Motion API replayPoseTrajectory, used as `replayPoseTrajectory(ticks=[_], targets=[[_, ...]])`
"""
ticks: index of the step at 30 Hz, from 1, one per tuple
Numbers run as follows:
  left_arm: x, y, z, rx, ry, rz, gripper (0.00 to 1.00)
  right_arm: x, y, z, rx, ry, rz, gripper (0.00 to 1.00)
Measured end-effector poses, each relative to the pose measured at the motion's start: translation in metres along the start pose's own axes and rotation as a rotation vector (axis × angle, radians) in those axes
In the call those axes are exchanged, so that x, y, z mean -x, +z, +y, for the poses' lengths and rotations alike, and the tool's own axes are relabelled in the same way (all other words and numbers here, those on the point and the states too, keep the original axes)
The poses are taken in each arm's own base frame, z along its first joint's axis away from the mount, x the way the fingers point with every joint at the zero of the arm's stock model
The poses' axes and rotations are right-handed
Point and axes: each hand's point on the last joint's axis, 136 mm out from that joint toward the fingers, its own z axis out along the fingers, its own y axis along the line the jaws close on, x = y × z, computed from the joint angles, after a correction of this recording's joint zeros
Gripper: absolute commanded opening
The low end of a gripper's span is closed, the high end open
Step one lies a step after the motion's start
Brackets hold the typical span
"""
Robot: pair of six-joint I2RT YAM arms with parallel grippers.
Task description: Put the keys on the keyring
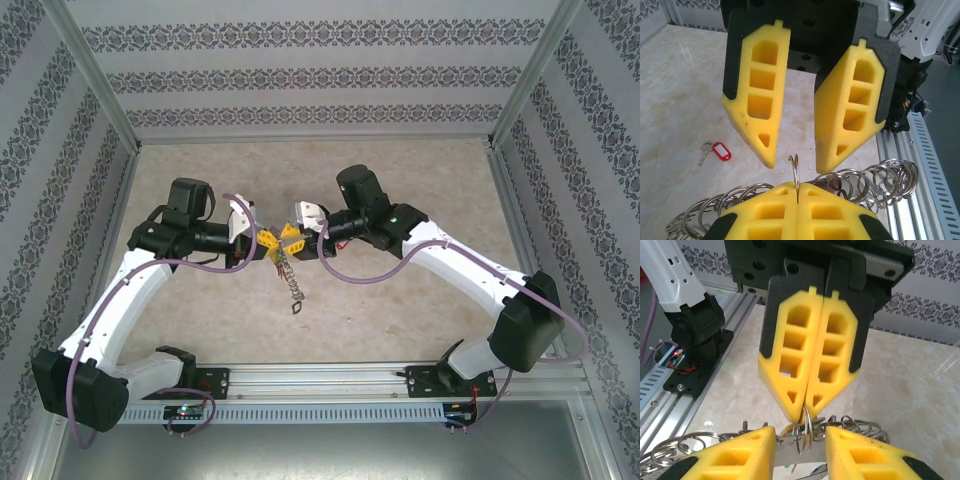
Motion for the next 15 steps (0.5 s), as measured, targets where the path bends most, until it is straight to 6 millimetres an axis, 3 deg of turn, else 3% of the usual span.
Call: replayPoseTrajectory(ticks=[13, 15], targets=[[-0.0056, 0.0059, 0.0001, -0.030, -0.020, 0.025, 0.00, -0.0002, 0.0079, 0.0039, 0.044, 0.013, 0.023, 0.21], [-0.0061, 0.0059, 0.0001, -0.029, -0.022, 0.027, 0.00, -0.0005, 0.0087, 0.0031, 0.048, 0.011, 0.027, 0.15]])
